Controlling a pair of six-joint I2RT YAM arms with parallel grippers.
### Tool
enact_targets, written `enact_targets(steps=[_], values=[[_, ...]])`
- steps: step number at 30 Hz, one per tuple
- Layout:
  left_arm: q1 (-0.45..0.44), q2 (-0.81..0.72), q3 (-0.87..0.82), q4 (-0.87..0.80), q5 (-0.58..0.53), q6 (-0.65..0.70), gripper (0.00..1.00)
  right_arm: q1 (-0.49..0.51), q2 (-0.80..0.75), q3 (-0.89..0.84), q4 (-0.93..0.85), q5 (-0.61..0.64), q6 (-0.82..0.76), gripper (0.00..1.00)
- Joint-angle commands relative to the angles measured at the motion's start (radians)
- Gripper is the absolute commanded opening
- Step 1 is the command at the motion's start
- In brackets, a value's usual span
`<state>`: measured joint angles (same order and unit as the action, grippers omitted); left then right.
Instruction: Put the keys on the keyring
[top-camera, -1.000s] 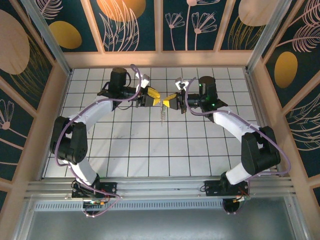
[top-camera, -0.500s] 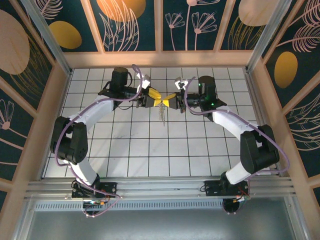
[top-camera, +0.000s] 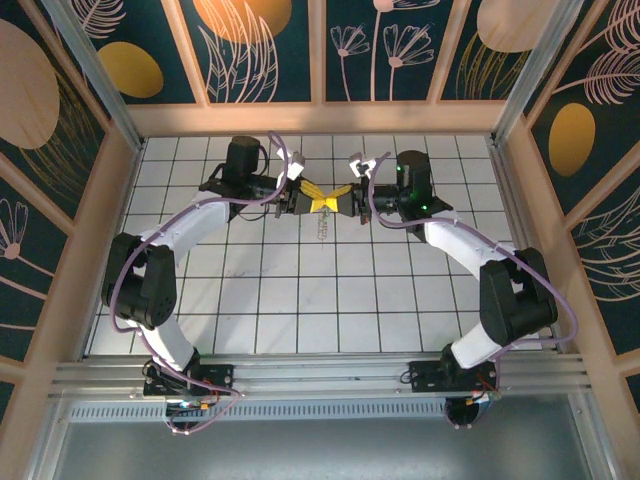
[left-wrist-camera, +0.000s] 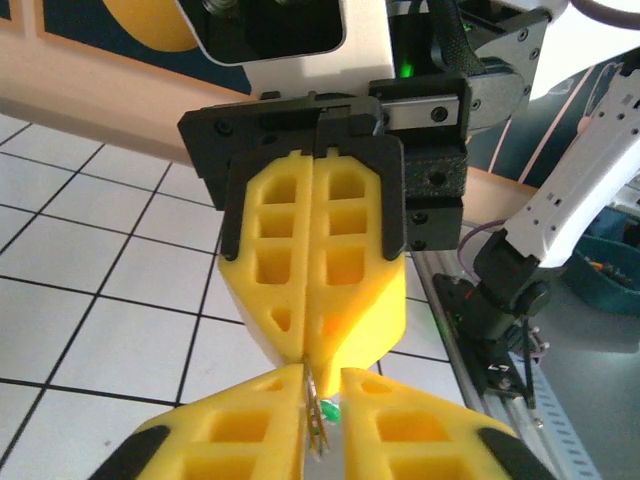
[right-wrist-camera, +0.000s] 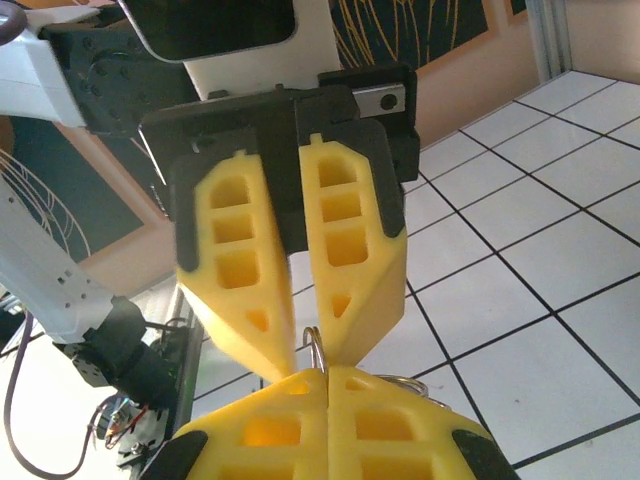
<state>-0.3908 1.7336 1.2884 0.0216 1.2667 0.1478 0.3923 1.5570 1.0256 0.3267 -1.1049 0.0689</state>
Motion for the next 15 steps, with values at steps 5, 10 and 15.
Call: enact_targets(steps=[5,10,15], values=[[-0.005,-0.002,0.014,0.003,0.029,0.006,0.01,-0.002,-0.002,0.022,0.046,-0.013,0.000,0.00],[-0.005,-0.006,0.004,0.036,0.030,-0.013,0.00,-0.002,-0.005,0.021,0.035,-0.022,-0.005,0.00],[-0.005,-0.036,-0.047,0.163,-0.023,-0.107,0.00,-0.024,-0.065,-0.038,0.108,0.021,0.044,0.26]])
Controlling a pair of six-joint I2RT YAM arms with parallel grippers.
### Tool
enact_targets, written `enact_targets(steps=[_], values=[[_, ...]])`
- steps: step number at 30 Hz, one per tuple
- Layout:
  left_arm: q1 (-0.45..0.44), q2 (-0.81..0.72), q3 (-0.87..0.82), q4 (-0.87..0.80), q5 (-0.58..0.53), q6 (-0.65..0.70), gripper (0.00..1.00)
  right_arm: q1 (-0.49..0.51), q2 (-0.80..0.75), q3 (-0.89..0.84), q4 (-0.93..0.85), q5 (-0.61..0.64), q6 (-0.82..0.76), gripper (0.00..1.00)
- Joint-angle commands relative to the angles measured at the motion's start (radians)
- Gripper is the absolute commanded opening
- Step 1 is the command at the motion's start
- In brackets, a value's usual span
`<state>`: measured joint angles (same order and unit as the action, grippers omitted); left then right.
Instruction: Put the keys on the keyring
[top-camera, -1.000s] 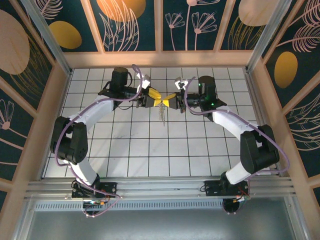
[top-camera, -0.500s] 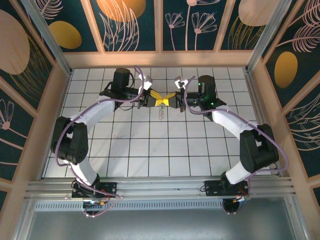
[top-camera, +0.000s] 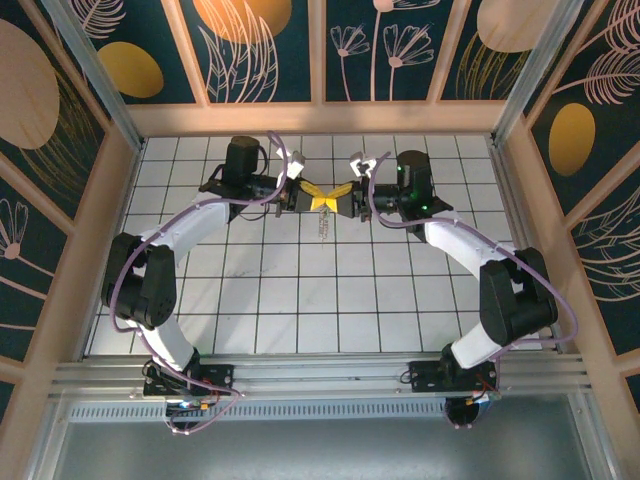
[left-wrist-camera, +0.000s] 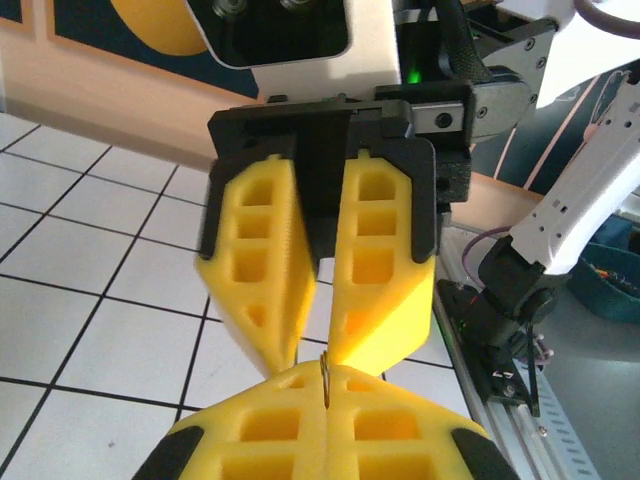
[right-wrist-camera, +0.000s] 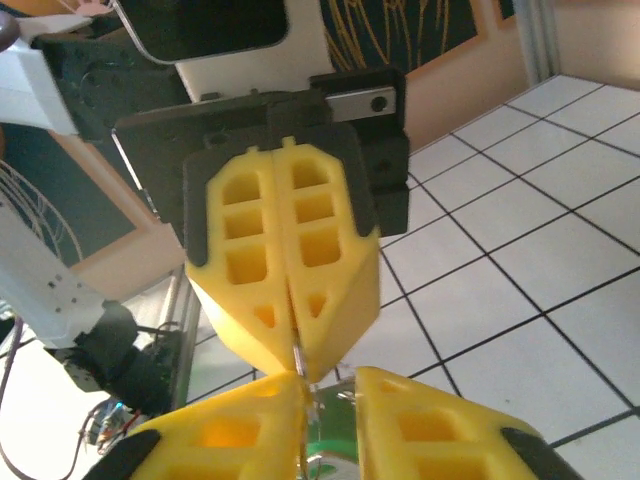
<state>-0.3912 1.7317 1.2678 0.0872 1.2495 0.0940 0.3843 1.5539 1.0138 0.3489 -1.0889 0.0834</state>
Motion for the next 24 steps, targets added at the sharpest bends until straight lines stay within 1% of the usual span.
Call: enact_targets(steps=[1,6,11,14,22,23,24], values=[[-0.005,-0.044,-0.038,0.129,-0.019,-0.078,0.00,-0.021,-0.076,-0.043,0.107,0.015,0.044,0.28],[-0.005,-0.060,-0.081,0.248,-0.063,-0.170,0.00,-0.024,-0.108,-0.106,0.167,0.047,0.076,0.30],[-0.007,-0.073,-0.107,0.310,-0.075,-0.218,0.00,-0.020,-0.104,-0.147,0.239,0.064,0.117,0.34],[-0.008,-0.078,-0.114,0.328,-0.076,-0.231,0.00,-0.014,-0.095,-0.148,0.245,0.076,0.118,0.37],[-0.014,-0.078,-0.114,0.334,-0.071,-0.237,0.00,0.015,-0.049,-0.111,0.234,0.092,0.106,0.37],[-0.014,-0.079,-0.114,0.334,-0.071,-0.237,0.00,0.016,-0.045,-0.107,0.234,0.092,0.105,0.37],[-0.014,-0.080,-0.116,0.334,-0.073,-0.237,0.00,0.018,-0.041,-0.104,0.230,0.092,0.104,0.34]])
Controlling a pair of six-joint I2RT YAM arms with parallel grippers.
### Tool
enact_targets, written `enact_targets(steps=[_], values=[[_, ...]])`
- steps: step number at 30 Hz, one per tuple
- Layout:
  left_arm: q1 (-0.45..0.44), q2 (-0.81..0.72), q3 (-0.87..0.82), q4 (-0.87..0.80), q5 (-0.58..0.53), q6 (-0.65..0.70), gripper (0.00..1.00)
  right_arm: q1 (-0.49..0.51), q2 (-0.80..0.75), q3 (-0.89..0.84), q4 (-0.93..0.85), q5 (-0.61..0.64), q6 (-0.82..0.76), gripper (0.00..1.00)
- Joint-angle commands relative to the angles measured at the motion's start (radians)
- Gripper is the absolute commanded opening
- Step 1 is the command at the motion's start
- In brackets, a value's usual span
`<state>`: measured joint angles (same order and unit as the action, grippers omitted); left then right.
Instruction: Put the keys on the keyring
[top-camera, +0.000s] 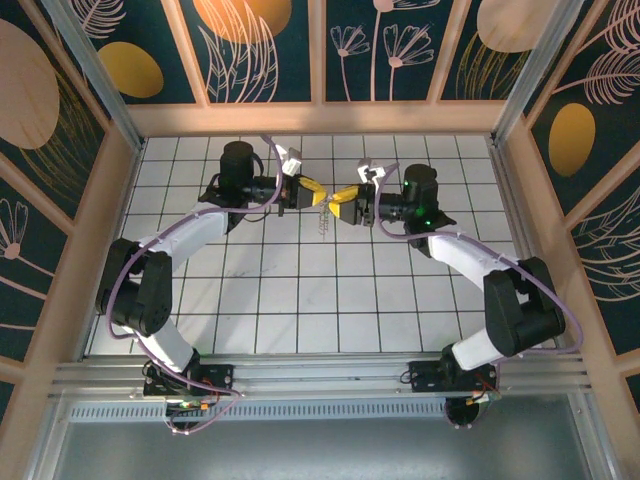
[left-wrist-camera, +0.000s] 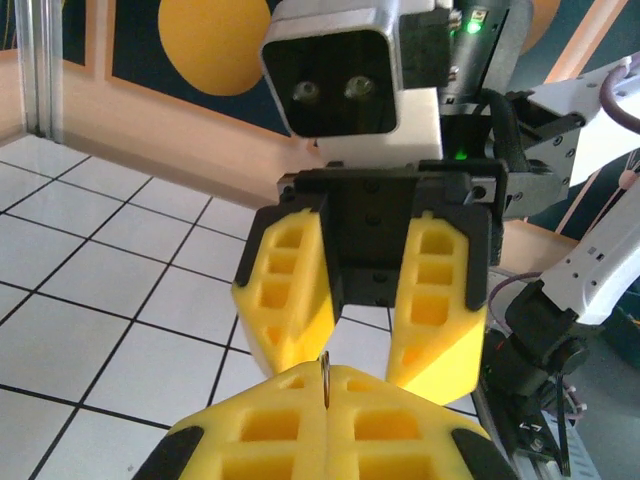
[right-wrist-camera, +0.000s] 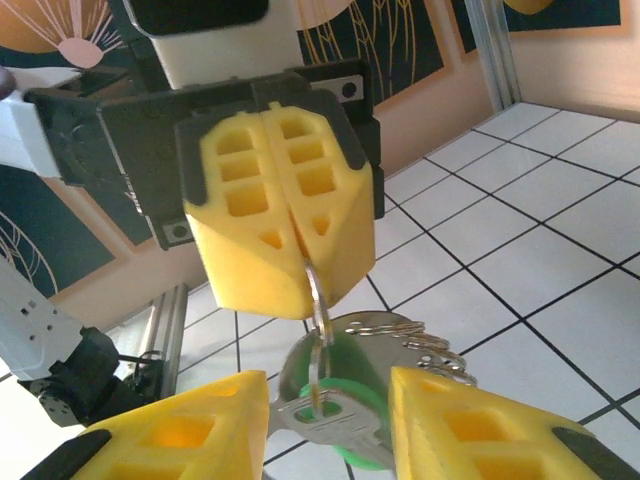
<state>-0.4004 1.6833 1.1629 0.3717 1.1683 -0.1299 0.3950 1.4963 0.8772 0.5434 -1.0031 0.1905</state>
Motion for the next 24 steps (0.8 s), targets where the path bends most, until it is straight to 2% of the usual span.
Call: enact_targets(steps=[1,4,5,10,16,24], values=[[-0.005,-0.031,-0.011,0.050,0.007,-0.013,0.00,0.010,0.020,0.036,0.031,0.006,-0.006,0.27],[-0.005,-0.033,-0.015,0.057,-0.007,-0.022,0.00,0.012,0.016,0.033,0.021,0.010,-0.015,0.04],[-0.006,-0.034,-0.018,0.065,-0.015,-0.030,0.00,0.013,0.012,0.029,0.011,0.015,-0.022,0.00],[-0.006,-0.045,-0.063,0.184,-0.082,-0.130,0.00,0.044,-0.015,0.019,-0.057,0.110,-0.071,0.00],[-0.012,-0.070,-0.142,0.365,-0.150,-0.262,0.00,0.119,-0.020,0.036,-0.147,0.356,-0.123,0.00],[-0.031,-0.090,-0.184,0.435,-0.191,-0.302,0.00,0.169,-0.017,0.021,-0.108,0.571,-0.077,0.00]])
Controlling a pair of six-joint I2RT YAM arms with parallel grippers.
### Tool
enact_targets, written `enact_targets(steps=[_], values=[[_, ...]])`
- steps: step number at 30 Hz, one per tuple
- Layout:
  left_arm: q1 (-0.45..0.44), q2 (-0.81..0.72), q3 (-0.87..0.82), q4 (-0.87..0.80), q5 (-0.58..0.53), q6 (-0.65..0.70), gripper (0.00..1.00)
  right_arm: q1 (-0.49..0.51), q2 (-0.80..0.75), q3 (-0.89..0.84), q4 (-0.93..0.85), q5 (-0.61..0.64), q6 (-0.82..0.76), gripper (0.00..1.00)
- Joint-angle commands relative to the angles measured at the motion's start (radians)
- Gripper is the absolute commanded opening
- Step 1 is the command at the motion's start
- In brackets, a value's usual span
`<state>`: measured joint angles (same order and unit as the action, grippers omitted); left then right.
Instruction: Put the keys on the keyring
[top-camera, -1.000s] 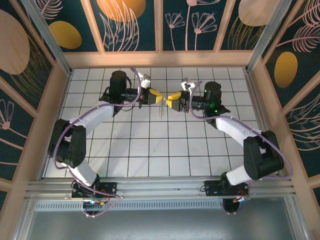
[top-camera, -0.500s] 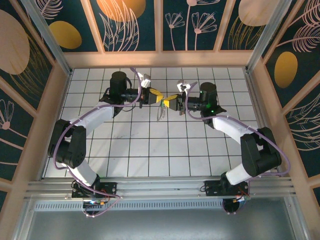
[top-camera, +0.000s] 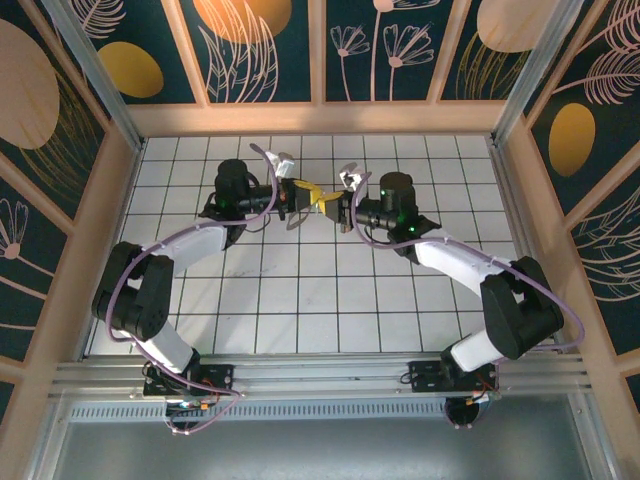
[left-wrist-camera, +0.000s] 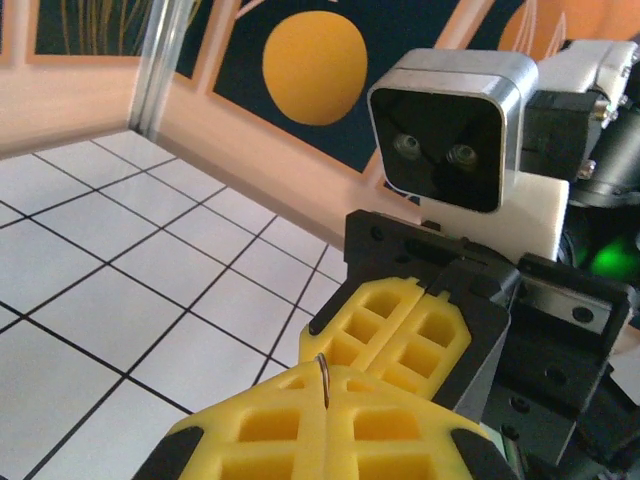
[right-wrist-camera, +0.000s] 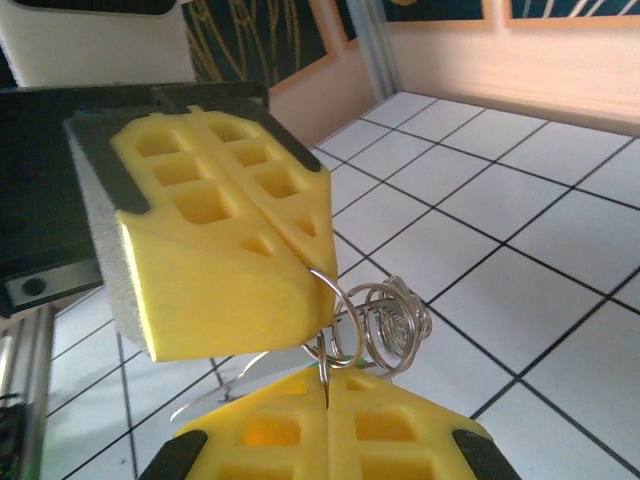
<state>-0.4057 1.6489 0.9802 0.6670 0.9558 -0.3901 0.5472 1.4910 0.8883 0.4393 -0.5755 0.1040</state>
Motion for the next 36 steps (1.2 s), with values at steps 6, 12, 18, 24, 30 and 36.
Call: enact_targets(steps=[6,12,18,24,30,36], values=[[-0.030,-0.051,-0.055,0.251,-0.009,-0.117,0.00,0.039,-0.009,0.006,0.016,0.240,0.067,0.00],[-0.043,-0.031,-0.063,0.304,-0.032,-0.151,0.00,0.089,-0.003,0.043,0.008,0.218,0.090,0.00],[-0.047,-0.017,-0.058,0.340,-0.037,-0.175,0.00,0.129,0.041,0.121,-0.123,0.123,-0.025,0.00],[-0.047,-0.011,-0.053,0.347,-0.041,-0.180,0.00,0.107,0.020,0.089,-0.107,0.047,-0.037,0.23],[-0.047,-0.008,-0.046,0.342,-0.029,-0.173,0.00,0.012,-0.071,-0.007,0.016,-0.118,0.031,0.37],[-0.047,-0.009,-0.043,0.339,-0.008,-0.162,0.00,-0.114,-0.184,-0.118,0.160,-0.207,0.142,0.40]])
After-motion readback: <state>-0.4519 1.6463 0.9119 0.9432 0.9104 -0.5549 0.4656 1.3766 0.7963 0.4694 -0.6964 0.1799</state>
